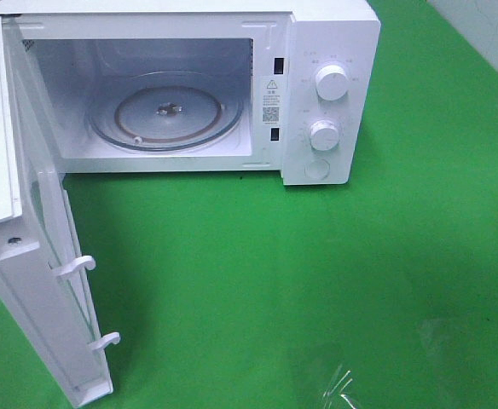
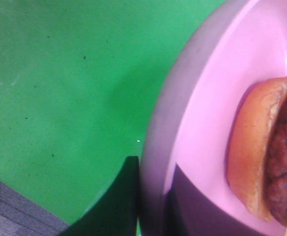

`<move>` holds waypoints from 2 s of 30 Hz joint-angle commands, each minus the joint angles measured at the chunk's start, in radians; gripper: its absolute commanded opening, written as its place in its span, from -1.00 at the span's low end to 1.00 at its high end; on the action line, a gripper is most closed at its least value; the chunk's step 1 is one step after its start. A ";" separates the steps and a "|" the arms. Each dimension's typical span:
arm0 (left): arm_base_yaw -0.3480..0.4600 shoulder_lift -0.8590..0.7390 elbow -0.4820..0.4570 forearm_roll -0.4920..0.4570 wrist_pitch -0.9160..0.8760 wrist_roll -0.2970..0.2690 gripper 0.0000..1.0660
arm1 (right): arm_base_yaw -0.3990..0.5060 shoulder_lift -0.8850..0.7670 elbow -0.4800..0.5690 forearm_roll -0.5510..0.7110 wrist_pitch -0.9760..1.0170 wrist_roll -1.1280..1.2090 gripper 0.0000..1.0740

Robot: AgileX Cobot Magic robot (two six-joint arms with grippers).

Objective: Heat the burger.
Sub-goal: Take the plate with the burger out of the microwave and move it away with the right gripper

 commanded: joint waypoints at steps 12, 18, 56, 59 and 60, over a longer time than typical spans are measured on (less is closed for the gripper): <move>0.001 -0.015 0.002 0.001 -0.010 -0.005 0.88 | -0.001 0.064 0.007 -0.185 0.082 0.233 -1.00; 0.001 -0.015 0.002 0.001 -0.010 -0.005 0.88 | -0.001 0.221 -0.026 -0.214 0.094 0.336 -1.00; 0.001 -0.015 0.002 0.001 -0.010 -0.005 0.88 | -0.108 1.064 -0.210 -0.218 -0.184 1.077 -0.94; 0.001 -0.015 0.002 0.001 -0.010 -0.005 0.88 | -0.108 1.070 -0.210 -0.218 -0.191 1.077 -0.92; 0.001 -0.015 0.002 0.001 -0.010 -0.005 0.88 | -0.107 1.074 -0.210 -0.211 -0.205 1.077 -0.85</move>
